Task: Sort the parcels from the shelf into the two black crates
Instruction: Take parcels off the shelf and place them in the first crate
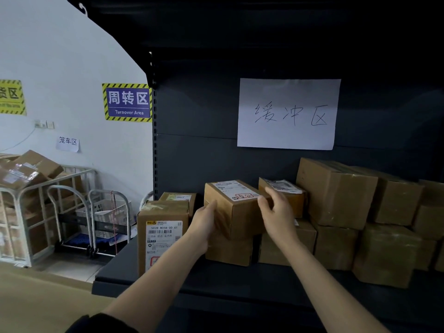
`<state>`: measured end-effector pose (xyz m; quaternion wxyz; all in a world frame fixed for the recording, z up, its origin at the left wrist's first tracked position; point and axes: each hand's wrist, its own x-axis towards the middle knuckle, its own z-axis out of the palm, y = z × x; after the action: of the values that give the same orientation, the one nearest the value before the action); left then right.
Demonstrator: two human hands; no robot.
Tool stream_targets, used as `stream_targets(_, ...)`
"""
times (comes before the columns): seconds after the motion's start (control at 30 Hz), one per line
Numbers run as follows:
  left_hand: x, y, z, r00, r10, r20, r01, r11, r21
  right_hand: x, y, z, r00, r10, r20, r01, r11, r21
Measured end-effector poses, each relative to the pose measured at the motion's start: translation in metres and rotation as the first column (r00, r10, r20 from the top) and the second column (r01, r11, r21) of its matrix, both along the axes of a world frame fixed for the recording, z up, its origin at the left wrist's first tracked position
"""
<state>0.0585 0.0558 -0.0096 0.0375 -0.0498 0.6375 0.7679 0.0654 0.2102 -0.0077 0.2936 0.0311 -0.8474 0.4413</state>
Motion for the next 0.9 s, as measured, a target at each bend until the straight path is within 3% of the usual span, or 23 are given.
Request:
stream_targets(0.1, -0.006, 0.003, -0.001, 1.0, -0.031, 0.007, 0.031, 0.999, -0.042, -0.002, 0.004, -0.006, 0.981, 0.07, 0.182, -0.033, 0.979, -0.2)
stream_targets(0.23, -0.009, 0.005, -0.008, 0.995, -0.088, -0.05, 0.084, 0.993, -0.085, 0.006, 0.002, -0.013, 0.978, 0.145, 0.151, -0.071, 0.908, -0.412)
stream_targets(0.37, 0.006, -0.003, -0.023, 0.978, -0.114, -0.176, 0.117, 0.993, 0.004, 0.018, 0.007, -0.027, 0.973, 0.195, 0.124, -0.105, 0.852, -0.512)
stream_targets(0.57, 0.015, -0.015, -0.034, 0.946, -0.181, -0.27, 0.169, 0.983, -0.069, 0.031, 0.003, -0.042, 0.977, 0.2, 0.071, -0.145, 0.873, -0.465)
stream_targets(0.77, 0.037, -0.028, -0.061, 0.896, -0.246, -0.37, 0.104, 0.925, -0.365, 0.051, -0.009, -0.071, 0.964, 0.243, 0.11, -0.187, 0.909, -0.371)
stream_targets(0.9, 0.042, -0.043, -0.09, 0.909, -0.244, -0.337, 0.055, 0.873, -0.485, 0.054, -0.026, -0.095, 0.959, 0.223, 0.177, -0.165, 0.942, -0.292)
